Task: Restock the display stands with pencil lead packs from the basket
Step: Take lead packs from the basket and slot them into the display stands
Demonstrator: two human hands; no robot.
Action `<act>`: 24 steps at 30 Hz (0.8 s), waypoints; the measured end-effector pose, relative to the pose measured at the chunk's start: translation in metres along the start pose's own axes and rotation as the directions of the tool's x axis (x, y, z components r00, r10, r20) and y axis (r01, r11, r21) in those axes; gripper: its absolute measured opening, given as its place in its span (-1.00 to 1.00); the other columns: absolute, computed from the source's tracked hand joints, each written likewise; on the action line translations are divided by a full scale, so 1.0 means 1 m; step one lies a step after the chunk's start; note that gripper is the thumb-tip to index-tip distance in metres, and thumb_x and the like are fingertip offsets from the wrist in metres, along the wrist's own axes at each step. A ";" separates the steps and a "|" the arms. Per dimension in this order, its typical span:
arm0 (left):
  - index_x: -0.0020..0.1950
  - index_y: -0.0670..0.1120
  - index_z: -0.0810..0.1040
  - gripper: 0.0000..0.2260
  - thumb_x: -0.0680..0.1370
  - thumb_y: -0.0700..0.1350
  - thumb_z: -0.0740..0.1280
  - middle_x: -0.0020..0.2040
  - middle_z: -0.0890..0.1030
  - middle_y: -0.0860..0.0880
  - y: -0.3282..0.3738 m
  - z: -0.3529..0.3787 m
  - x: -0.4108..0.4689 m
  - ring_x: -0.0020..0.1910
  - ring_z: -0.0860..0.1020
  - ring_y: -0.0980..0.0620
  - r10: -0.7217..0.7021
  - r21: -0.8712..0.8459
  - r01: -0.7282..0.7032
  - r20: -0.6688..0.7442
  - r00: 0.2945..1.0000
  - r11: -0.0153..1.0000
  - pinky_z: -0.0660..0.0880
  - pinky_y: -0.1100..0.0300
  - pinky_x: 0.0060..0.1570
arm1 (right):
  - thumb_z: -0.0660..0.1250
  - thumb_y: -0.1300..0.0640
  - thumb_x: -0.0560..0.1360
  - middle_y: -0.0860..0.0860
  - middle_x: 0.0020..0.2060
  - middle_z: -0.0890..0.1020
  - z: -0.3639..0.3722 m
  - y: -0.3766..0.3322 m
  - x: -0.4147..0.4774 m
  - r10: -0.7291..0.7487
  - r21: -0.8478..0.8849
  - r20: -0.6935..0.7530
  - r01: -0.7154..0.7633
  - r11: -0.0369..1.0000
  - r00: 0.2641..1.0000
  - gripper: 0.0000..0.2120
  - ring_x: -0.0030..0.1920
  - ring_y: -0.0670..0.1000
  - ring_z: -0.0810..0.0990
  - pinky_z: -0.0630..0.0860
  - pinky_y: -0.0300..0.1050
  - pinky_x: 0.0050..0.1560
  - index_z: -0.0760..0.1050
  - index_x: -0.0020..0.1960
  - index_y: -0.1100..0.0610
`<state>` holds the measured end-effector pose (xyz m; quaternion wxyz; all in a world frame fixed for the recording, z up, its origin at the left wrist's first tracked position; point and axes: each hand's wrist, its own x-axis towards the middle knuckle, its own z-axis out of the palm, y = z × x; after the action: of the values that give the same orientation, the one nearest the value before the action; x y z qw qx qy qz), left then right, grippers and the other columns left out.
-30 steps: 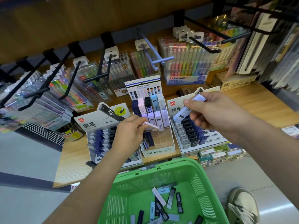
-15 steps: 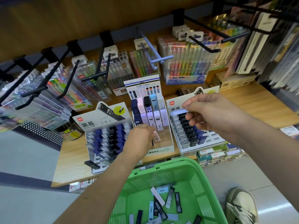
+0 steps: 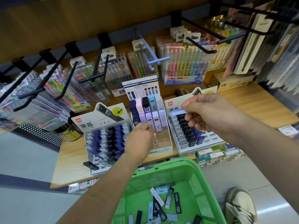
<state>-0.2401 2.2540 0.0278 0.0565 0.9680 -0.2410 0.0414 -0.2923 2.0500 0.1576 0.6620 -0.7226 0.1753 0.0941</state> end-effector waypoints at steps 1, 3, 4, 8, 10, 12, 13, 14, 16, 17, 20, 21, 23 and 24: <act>0.11 -0.09 0.62 -0.82 0.57 -0.10 0.29 0.00 0.53 -0.01 0.002 0.001 -0.001 0.04 0.44 -0.03 -0.010 0.008 0.010 -0.009 1.000 1.000 0.49 0.09 -0.12 | 0.31 0.23 0.57 0.02 -0.42 0.59 0.000 0.000 0.000 -0.001 0.000 0.002 0.001 1.000 1.000 -0.90 -0.46 -0.07 0.53 0.43 -0.26 -0.45 0.58 -0.09 0.13; 0.09 -0.09 0.60 -0.84 0.56 -0.11 0.30 -0.03 0.54 -0.01 0.003 0.003 -0.002 0.01 0.45 -0.03 -0.020 0.031 0.021 -0.022 1.000 0.999 0.48 0.10 -0.17 | 0.30 0.24 0.57 0.01 -0.42 0.59 0.001 0.000 -0.001 -0.002 -0.003 0.006 0.002 1.000 1.000 -0.90 -0.46 -0.07 0.53 0.44 -0.25 -0.45 0.58 -0.08 0.13; 0.08 -0.09 0.58 -0.86 0.56 -0.12 0.31 -0.03 0.54 -0.01 0.002 0.003 -0.003 -0.01 0.45 -0.02 -0.028 0.036 0.029 -0.028 0.999 0.999 0.47 0.11 -0.19 | 0.30 0.24 0.57 0.01 -0.42 0.59 0.001 0.000 -0.001 -0.004 -0.006 0.006 0.004 1.000 1.000 -0.90 -0.46 -0.07 0.53 0.44 -0.25 -0.44 0.57 -0.08 0.13; 0.09 -0.06 0.53 -0.84 0.55 -0.04 0.32 0.00 0.55 0.01 -0.003 0.000 -0.002 0.00 0.42 0.00 -0.039 -0.005 0.039 -0.049 0.998 0.999 0.39 0.17 -0.11 | 0.30 0.27 0.56 0.01 -0.44 0.60 0.001 0.000 -0.003 -0.008 -0.011 -0.004 0.007 1.000 1.000 -0.92 -0.47 -0.07 0.54 0.45 -0.24 -0.43 0.54 -0.05 0.13; 0.08 -0.06 0.58 -0.82 0.57 0.00 0.31 -0.01 0.56 0.01 -0.004 -0.006 -0.002 0.02 0.44 -0.01 -0.051 -0.045 0.047 -0.079 0.996 0.998 0.41 0.15 -0.04 | 0.30 0.27 0.56 0.01 -0.44 0.60 0.000 -0.001 -0.003 -0.007 -0.007 -0.005 0.007 1.000 1.000 -0.92 -0.48 -0.07 0.54 0.45 -0.24 -0.43 0.54 -0.05 0.13; 0.05 -0.09 0.63 -0.83 0.57 -0.05 0.30 -0.05 0.57 -0.02 -0.007 -0.017 0.000 0.00 0.47 -0.05 -0.093 -0.085 0.078 -0.182 0.979 0.993 0.50 0.07 -0.06 | 0.30 0.27 0.56 0.01 -0.44 0.60 0.000 -0.001 -0.003 -0.007 -0.008 -0.003 0.007 1.000 1.000 -0.92 -0.48 -0.08 0.54 0.44 -0.25 -0.45 0.54 -0.06 0.13; 0.04 -0.11 0.64 -0.82 0.57 -0.08 0.29 -0.06 0.56 -0.04 -0.010 -0.021 0.002 -0.01 0.47 -0.07 -0.119 -0.084 0.102 -0.242 0.963 0.991 0.53 0.03 -0.10 | 0.30 0.27 0.56 0.01 -0.44 0.60 0.001 -0.001 -0.003 -0.008 -0.009 -0.002 0.008 1.000 1.000 -0.91 -0.49 -0.08 0.54 0.44 -0.25 -0.46 0.54 -0.07 0.13; 0.06 -0.12 0.64 -0.81 0.58 -0.09 0.28 -0.06 0.54 -0.05 -0.013 -0.026 0.005 -0.02 0.46 -0.08 -0.143 -0.064 0.130 -0.278 0.950 0.989 0.53 0.02 -0.17 | 0.30 0.27 0.56 0.01 -0.45 0.60 0.001 -0.001 -0.002 -0.010 -0.013 -0.002 0.010 1.000 1.000 -0.91 -0.49 -0.08 0.54 0.44 -0.26 -0.46 0.54 -0.08 0.12; 0.12 -0.10 0.62 -0.77 0.59 -0.08 0.23 -0.02 0.49 -0.07 -0.017 -0.031 0.011 0.01 0.40 -0.09 -0.177 0.013 0.185 -0.232 0.956 0.983 0.49 0.04 -0.25 | 0.30 0.27 0.56 0.00 -0.46 0.60 0.001 0.000 -0.002 -0.012 -0.020 -0.002 0.012 1.000 1.000 -0.90 -0.49 -0.09 0.54 0.44 -0.26 -0.47 0.54 -0.08 0.12; 0.13 -0.08 0.61 -0.77 0.59 -0.07 0.22 0.01 0.46 -0.07 -0.017 -0.031 0.013 0.03 0.37 -0.09 -0.185 0.054 0.199 -0.194 0.963 0.979 0.46 0.05 -0.26 | 0.30 0.27 0.56 -0.01 -0.46 0.61 0.002 0.000 -0.002 -0.012 -0.019 -0.002 0.012 1.000 1.000 -0.90 -0.48 -0.09 0.54 0.44 -0.25 -0.46 0.54 -0.08 0.12; 0.11 -0.06 0.62 -0.79 0.57 -0.03 0.28 0.03 0.47 -0.05 -0.017 -0.030 0.014 0.06 0.36 -0.07 -0.174 0.087 0.193 -0.192 0.966 0.977 0.45 0.07 -0.23 | 0.30 0.26 0.56 -0.01 -0.46 0.61 0.002 -0.001 -0.001 -0.017 -0.018 0.001 0.017 1.000 1.000 -0.90 -0.47 -0.08 0.55 0.44 -0.24 -0.44 0.54 -0.08 0.11; 0.09 -0.06 0.63 -0.81 0.55 -0.03 0.32 0.02 0.50 -0.04 -0.017 -0.031 0.014 0.05 0.38 -0.07 -0.157 0.075 0.176 -0.206 0.966 0.981 0.46 0.06 -0.20 | 0.30 0.26 0.56 -0.01 -0.46 0.61 0.002 -0.001 -0.002 -0.020 -0.019 0.001 0.020 1.000 1.000 -0.90 -0.47 -0.08 0.55 0.44 -0.23 -0.44 0.54 -0.08 0.11; 0.02 -0.06 0.64 -0.84 0.49 -0.03 0.41 -0.02 0.57 -0.02 -0.018 -0.033 0.013 0.02 0.41 -0.06 -0.115 0.071 0.130 -0.184 0.976 0.989 0.47 0.06 -0.14 | 0.30 0.26 0.56 -0.02 -0.46 0.61 0.003 0.000 -0.001 -0.022 -0.020 0.002 0.022 1.000 1.000 -0.90 -0.46 -0.08 0.56 0.44 -0.23 -0.44 0.55 -0.08 0.10; -0.03 -0.05 0.63 -0.87 0.48 -0.04 0.42 -0.07 0.60 -0.01 -0.019 -0.035 0.012 0.00 0.43 -0.05 -0.107 0.065 0.119 -0.164 0.981 0.991 0.45 0.08 -0.14 | 0.30 0.26 0.56 -0.01 -0.46 0.61 0.003 0.000 -0.001 -0.023 -0.021 0.002 0.023 1.000 1.000 -0.90 -0.46 -0.08 0.56 0.44 -0.23 -0.44 0.55 -0.08 0.10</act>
<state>-0.2226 2.2695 0.0616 0.0416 0.9751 -0.1786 0.1245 -0.2933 2.0529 0.1580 0.6557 -0.7313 0.1654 0.0891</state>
